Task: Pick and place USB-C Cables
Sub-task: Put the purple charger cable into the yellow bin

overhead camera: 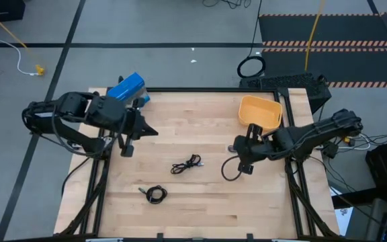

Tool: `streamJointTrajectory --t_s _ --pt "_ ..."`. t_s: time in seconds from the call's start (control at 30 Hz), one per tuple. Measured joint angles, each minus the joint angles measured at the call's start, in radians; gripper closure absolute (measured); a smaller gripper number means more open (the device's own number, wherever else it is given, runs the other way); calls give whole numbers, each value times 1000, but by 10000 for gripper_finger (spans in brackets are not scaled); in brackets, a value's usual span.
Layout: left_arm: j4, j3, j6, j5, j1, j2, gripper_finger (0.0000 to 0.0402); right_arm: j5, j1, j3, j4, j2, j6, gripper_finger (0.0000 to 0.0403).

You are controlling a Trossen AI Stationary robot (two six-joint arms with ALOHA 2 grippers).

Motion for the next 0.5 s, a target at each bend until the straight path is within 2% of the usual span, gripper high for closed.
streamJointTrajectory --t_s 0.1,0.3,0.5 --pt "-2 -38 -44 -2 -6 4 394 8 -1 -4 -11 2 0 403" --pt "128 -221 -52 -7 -26 5 394 29 -22 -12 0 2 3 403" --pt "269 -357 -38 -49 -27 3 394 11 -54 -82 6 2 4 403"
